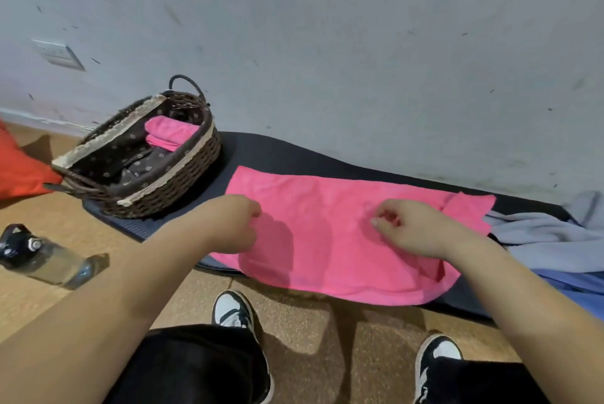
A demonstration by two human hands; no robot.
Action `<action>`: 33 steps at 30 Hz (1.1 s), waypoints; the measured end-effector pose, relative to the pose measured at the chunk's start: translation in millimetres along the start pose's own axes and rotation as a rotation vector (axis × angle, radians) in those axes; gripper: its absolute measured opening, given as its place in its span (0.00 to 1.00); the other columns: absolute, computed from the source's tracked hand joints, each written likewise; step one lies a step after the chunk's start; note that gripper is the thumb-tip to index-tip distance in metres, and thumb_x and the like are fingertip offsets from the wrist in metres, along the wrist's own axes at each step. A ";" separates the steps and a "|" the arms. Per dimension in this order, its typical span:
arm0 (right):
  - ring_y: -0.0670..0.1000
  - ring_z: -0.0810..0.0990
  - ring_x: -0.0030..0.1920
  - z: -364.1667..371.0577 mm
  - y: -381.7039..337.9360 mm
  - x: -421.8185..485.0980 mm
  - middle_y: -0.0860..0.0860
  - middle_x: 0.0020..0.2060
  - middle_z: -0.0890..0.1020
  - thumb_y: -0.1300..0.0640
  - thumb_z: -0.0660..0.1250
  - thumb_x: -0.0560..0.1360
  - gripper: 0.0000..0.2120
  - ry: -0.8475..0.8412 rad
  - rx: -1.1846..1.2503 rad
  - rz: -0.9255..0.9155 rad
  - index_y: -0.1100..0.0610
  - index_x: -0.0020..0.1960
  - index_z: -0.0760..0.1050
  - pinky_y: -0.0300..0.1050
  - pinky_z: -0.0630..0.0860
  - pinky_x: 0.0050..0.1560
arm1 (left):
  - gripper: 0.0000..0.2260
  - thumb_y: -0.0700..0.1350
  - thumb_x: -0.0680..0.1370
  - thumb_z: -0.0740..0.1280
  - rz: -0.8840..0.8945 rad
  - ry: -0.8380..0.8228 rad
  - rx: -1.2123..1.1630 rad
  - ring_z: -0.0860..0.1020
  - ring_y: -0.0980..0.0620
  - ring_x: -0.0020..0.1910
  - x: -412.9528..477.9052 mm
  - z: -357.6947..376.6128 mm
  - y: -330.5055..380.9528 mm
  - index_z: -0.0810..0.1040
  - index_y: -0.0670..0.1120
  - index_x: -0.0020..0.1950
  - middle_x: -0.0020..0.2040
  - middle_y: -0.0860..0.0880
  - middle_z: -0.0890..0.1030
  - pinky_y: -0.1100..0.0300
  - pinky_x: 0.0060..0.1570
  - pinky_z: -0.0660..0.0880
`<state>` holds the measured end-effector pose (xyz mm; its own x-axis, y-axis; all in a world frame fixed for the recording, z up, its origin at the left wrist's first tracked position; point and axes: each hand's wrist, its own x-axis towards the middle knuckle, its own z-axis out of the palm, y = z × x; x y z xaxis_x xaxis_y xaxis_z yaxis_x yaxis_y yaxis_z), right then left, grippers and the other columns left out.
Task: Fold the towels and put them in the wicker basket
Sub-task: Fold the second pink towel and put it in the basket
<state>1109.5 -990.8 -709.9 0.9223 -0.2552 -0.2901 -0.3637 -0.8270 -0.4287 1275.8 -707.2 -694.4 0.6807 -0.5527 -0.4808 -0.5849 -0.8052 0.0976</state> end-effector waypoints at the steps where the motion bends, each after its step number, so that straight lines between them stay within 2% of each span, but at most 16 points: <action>1: 0.53 0.80 0.61 9.0 1.9 5.3 0.52 0.60 0.81 0.43 0.64 0.81 0.20 0.067 0.021 -0.013 0.52 0.68 0.77 0.42 0.72 0.62 | 0.27 0.49 0.79 0.64 -0.015 0.051 -0.034 0.71 0.43 0.73 7.9 3.2 5.8 0.67 0.51 0.79 0.76 0.45 0.71 0.50 0.70 0.71; 3: 0.58 0.68 0.76 29.3 9.5 14.1 0.55 0.75 0.70 0.33 0.59 0.78 0.33 0.061 -0.034 0.035 0.47 0.79 0.66 0.50 0.64 0.76 | 0.35 0.60 0.80 0.62 -0.095 0.031 -0.086 0.61 0.35 0.79 24.4 15.9 17.1 0.53 0.53 0.84 0.82 0.40 0.58 0.40 0.75 0.64; 4: 0.61 0.58 0.81 38.4 12.2 18.4 0.56 0.81 0.60 0.28 0.54 0.77 0.37 0.005 -0.108 0.104 0.42 0.82 0.58 0.57 0.57 0.80 | 0.39 0.67 0.79 0.60 -0.142 0.000 -0.091 0.54 0.33 0.81 33.9 24.2 21.4 0.47 0.56 0.84 0.84 0.40 0.50 0.34 0.76 0.59; 6: 0.63 0.39 0.83 48.5 14.3 23.4 0.53 0.84 0.39 0.24 0.50 0.76 0.41 -0.147 -0.204 0.249 0.36 0.83 0.41 0.66 0.44 0.80 | 0.43 0.74 0.76 0.55 -0.210 -0.024 -0.099 0.43 0.31 0.82 52.1 37.3 29.2 0.40 0.59 0.83 0.84 0.42 0.39 0.25 0.74 0.51; 7: 0.63 0.33 0.82 50.5 13.3 25.2 0.52 0.83 0.33 0.22 0.48 0.75 0.42 -0.188 -0.208 0.275 0.35 0.82 0.35 0.68 0.39 0.79 | 0.44 0.76 0.76 0.53 -0.223 -0.017 -0.096 0.39 0.30 0.81 61.9 41.1 32.1 0.38 0.59 0.83 0.84 0.42 0.36 0.23 0.73 0.47; 9: 0.64 0.29 0.80 53.4 8.7 29.7 0.53 0.81 0.29 0.19 0.44 0.73 0.44 -0.188 -0.185 0.291 0.36 0.80 0.30 0.70 0.35 0.77 | 0.44 0.77 0.75 0.51 -0.220 0.020 -0.099 0.35 0.30 0.80 82.8 43.9 32.4 0.35 0.59 0.83 0.83 0.41 0.32 0.21 0.71 0.41; 12: 0.64 0.28 0.80 58.5 2.1 42.0 0.52 0.81 0.28 0.18 0.42 0.71 0.46 -0.142 -0.137 0.318 0.36 0.81 0.30 0.70 0.33 0.77 | 0.43 0.78 0.74 0.48 -0.148 0.086 -0.077 0.33 0.32 0.80 114.9 38.6 16.4 0.35 0.61 0.82 0.82 0.41 0.32 0.23 0.72 0.36; 16: 0.63 0.30 0.81 59.0 -13.3 47.2 0.52 0.81 0.29 0.22 0.47 0.75 0.43 -0.066 -0.138 0.261 0.37 0.82 0.33 0.70 0.36 0.78 | 0.36 0.75 0.78 0.46 -0.040 0.157 -0.028 0.36 0.38 0.82 133.6 25.9 -15.5 0.42 0.63 0.83 0.84 0.46 0.37 0.30 0.76 0.37; 18: 0.62 0.28 0.80 58.7 -23.1 41.6 0.51 0.81 0.28 0.24 0.50 0.77 0.42 -0.075 -0.171 0.204 0.36 0.81 0.32 0.70 0.36 0.78 | 0.31 0.67 0.83 0.49 -0.028 0.322 -0.004 0.45 0.37 0.83 127.9 24.8 -20.1 0.54 0.56 0.84 0.85 0.43 0.46 0.33 0.78 0.44; 19: 0.61 0.28 0.80 59.5 -28.1 38.3 0.51 0.80 0.27 0.25 0.50 0.77 0.41 -0.081 -0.175 0.169 0.37 0.81 0.32 0.69 0.36 0.78 | 0.28 0.61 0.83 0.50 -0.020 0.422 -0.010 0.54 0.37 0.82 120.7 25.4 -20.4 0.63 0.51 0.81 0.84 0.41 0.55 0.35 0.78 0.51; 21: 0.60 0.28 0.81 64.5 -37.0 33.1 0.50 0.81 0.28 0.27 0.51 0.79 0.40 -0.086 -0.177 0.093 0.37 0.82 0.35 0.68 0.37 0.79 | 0.24 0.54 0.81 0.51 0.040 0.524 0.000 0.72 0.36 0.70 102.1 28.9 -22.4 0.76 0.45 0.68 0.71 0.41 0.74 0.42 0.66 0.69; 22: 0.60 0.29 0.81 68.3 -39.8 32.8 0.50 0.81 0.28 0.28 0.51 0.79 0.39 -0.086 -0.176 0.056 0.38 0.83 0.38 0.67 0.37 0.80 | 0.22 0.52 0.79 0.52 0.057 0.521 0.005 0.77 0.37 0.62 92.2 31.3 -25.2 0.79 0.44 0.62 0.62 0.44 0.78 0.46 0.56 0.72; 24: 0.60 0.30 0.81 76.0 -45.2 36.1 0.49 0.82 0.30 0.28 0.51 0.80 0.38 -0.093 -0.166 0.006 0.38 0.83 0.41 0.67 0.38 0.80 | 0.15 0.46 0.77 0.57 -0.001 0.477 -0.027 0.77 0.40 0.56 73.6 35.1 -35.0 0.79 0.46 0.59 0.57 0.47 0.76 0.49 0.47 0.74; 27: 0.60 0.29 0.81 83.4 -50.9 42.6 0.47 0.82 0.32 0.26 0.47 0.79 0.37 -0.131 -0.160 0.025 0.35 0.83 0.41 0.69 0.34 0.78 | 0.20 0.42 0.73 0.60 -0.054 0.424 -0.089 0.76 0.42 0.59 51.1 41.1 -50.3 0.78 0.49 0.63 0.62 0.49 0.76 0.44 0.51 0.78; 30: 0.59 0.25 0.79 83.6 -50.1 45.6 0.47 0.81 0.28 0.24 0.46 0.77 0.38 -0.203 -0.225 0.038 0.33 0.81 0.36 0.70 0.31 0.77 | 0.26 0.38 0.70 0.61 0.006 0.429 -0.094 0.75 0.41 0.59 40.5 56.7 -62.0 0.76 0.48 0.67 0.63 0.48 0.76 0.41 0.53 0.79; 33: 0.58 0.22 0.78 77.8 -45.8 46.8 0.46 0.79 0.26 0.23 0.47 0.76 0.39 -0.247 -0.239 0.032 0.32 0.80 0.33 0.70 0.29 0.76 | 0.22 0.34 0.73 0.62 0.060 0.530 -0.078 0.76 0.43 0.56 43.2 62.8 -72.6 0.80 0.50 0.63 0.59 0.49 0.79 0.43 0.49 0.79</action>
<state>1159.2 -925.9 -770.4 0.8409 -0.1780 -0.5110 -0.3242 -0.9219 -0.2123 1320.0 -659.1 -777.0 0.7884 -0.6144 0.0308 -0.6086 -0.7716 0.1852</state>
